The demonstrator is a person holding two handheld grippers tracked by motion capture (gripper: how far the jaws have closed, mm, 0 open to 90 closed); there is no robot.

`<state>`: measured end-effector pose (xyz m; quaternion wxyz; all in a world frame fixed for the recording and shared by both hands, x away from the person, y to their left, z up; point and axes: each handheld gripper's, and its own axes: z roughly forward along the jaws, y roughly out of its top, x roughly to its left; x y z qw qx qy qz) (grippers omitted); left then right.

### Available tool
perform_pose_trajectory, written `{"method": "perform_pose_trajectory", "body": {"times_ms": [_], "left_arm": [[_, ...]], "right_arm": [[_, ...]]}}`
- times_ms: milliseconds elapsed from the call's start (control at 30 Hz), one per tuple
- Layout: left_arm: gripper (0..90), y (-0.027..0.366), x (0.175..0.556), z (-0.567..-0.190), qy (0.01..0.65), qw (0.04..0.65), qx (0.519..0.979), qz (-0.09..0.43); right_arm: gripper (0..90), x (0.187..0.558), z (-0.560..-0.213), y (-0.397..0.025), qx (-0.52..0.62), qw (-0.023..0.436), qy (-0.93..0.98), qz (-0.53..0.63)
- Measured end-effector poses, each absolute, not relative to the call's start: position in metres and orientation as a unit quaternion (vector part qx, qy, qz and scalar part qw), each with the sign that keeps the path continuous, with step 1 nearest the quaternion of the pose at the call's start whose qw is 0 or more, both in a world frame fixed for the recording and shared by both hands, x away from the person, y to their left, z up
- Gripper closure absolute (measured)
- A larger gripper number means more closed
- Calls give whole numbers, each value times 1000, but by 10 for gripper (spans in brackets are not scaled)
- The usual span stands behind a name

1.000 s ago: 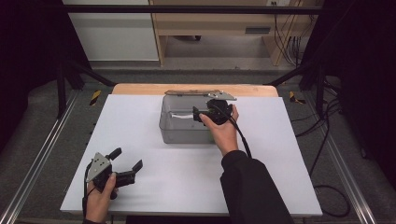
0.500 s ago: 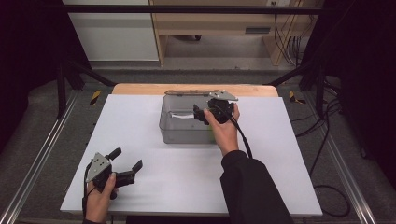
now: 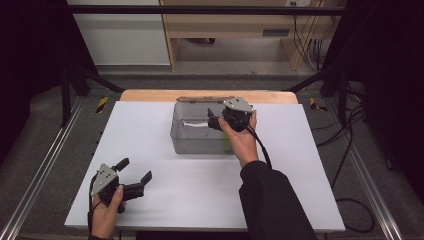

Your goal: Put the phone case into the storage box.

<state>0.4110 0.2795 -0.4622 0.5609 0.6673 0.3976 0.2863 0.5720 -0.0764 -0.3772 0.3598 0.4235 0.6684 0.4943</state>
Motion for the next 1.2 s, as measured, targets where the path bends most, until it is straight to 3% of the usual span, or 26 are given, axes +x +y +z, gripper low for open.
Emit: {"method": "perform_pose_trajectory", "body": {"times_ms": [733, 1200], "left_arm": [[21, 283, 408, -459, 399, 571, 654, 296], [21, 284, 407, -459, 403, 574, 648, 298]], "right_arm": [[59, 560, -364, -86, 381, 383, 654, 529], [42, 566, -369, -83, 409, 353, 645, 540]]}}
